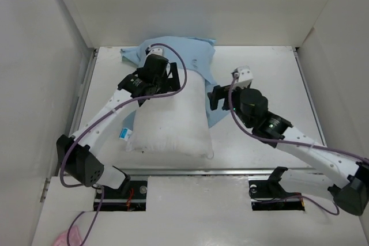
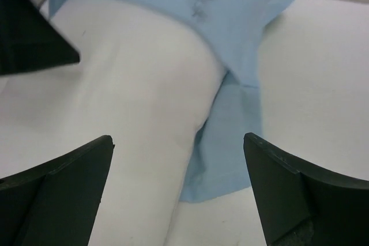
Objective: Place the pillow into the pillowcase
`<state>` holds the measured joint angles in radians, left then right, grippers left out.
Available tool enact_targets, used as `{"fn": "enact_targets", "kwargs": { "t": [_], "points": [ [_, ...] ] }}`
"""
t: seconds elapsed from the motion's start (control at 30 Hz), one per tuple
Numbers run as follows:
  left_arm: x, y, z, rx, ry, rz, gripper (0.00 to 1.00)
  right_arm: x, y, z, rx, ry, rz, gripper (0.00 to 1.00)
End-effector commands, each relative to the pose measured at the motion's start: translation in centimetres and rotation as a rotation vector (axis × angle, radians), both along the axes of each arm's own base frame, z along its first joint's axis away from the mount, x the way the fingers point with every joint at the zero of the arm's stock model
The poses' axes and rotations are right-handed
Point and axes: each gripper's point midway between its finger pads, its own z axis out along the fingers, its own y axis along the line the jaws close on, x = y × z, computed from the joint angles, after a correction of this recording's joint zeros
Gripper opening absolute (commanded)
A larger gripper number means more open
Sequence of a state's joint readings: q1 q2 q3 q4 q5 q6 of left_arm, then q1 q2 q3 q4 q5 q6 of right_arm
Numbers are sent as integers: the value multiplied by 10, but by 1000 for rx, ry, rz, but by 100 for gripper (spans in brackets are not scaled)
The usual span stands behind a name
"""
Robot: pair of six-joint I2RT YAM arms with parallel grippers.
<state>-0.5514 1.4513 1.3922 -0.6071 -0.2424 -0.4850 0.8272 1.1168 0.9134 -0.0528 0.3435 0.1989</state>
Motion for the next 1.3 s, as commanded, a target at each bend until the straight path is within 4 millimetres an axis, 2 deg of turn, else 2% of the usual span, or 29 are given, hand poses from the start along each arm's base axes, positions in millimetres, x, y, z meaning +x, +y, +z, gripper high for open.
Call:
{"fn": "enact_targets", "kwargs": {
  "t": [0.0,0.07,0.1,0.13,0.17,0.2,0.23,0.27,0.33,0.5,0.6,0.67,0.7,0.73,0.77,0.8,0.83,0.87,0.9,0.93,1.0,1.03,1.07,1.1,1.13,1.17,1.2,1.23,1.27],
  "points": [
    [2,-31,69,-88,-215,-148,100,21,-65,29,65,-111,-307,100],
    [2,-45,62,-87,-191,-194,100,30,-75,25,45,-103,-322,100],
    [3,-56,47,-57,-150,-222,100,40,-87,20,29,-83,-345,100],
    [9,-61,52,-45,-156,-215,100,47,-92,16,-1,-48,-353,100],
    [14,-65,47,-17,-141,-207,100,60,-92,-6,-56,17,-357,100],
    [20,-76,23,33,-86,-213,100,67,-93,-16,-66,57,-361,100],
    [24,-79,25,61,-71,-207,100,79,-95,-16,-62,79,-353,100],
    [33,-73,20,101,-61,-144,100,88,-92,-41,-107,146,-345,98],
    [44,-71,-8,187,19,-91,100,99,-90,-55,-114,178,-334,98],
    [52,-74,-63,273,130,-73,100,131,-58,-99,-77,202,-182,93],
    [56,-78,-90,272,171,-92,100,140,-33,-106,-43,194,-55,92],
    [64,-72,-113,283,221,-78,79,146,-14,-114,-31,191,36,92],
    [63,-71,-120,290,246,-66,62,146,2,-111,1,186,118,92],
    [70,-72,-115,301,228,-53,45,154,7,-124,-4,199,118,92],
    [73,-72,-121,308,229,-36,0,159,9,-130,-10,214,118,89],
    [74,-70,-117,302,224,-3,0,164,13,-133,-10,225,127,85],
    [76,-66,-117,301,225,7,0,173,20,-126,1,209,141,60],
    [80,-65,-109,300,197,19,0,174,25,-139,-24,217,180,45],
    [83,-67,-94,273,161,22,0,176,29,-137,-17,214,198,29],
    [90,-65,-88,248,131,36,0,178,32,-130,-2,206,204,0],
    [95,-63,-72,206,89,38,0,173,30,-108,9,174,206,0],
    [105,-60,-68,186,65,55,0,159,26,-113,-1,188,201,0],
    [112,-61,-53,144,30,83,0,149,21,-74,26,112,204,0],
    [118,-59,-43,137,-3,117,0,134,21,-63,37,108,214,0],
    [129,-55,-44,132,-11,155,0,120,20,-54,46,107,221,0],
    [142,-51,-23,101,-49,193,0,98,19,-59,43,135,236,0],
    [151,-50,-16,76,-72,224,0,73,14,-32,65,112,256,0],
    [156,-54,-18,55,-69,244,0,54,13,-25,78,117,281,0],
    [165,-48,-10,42,-92,277,0,24,20,-32,95,154,343,0]
  ]
}}
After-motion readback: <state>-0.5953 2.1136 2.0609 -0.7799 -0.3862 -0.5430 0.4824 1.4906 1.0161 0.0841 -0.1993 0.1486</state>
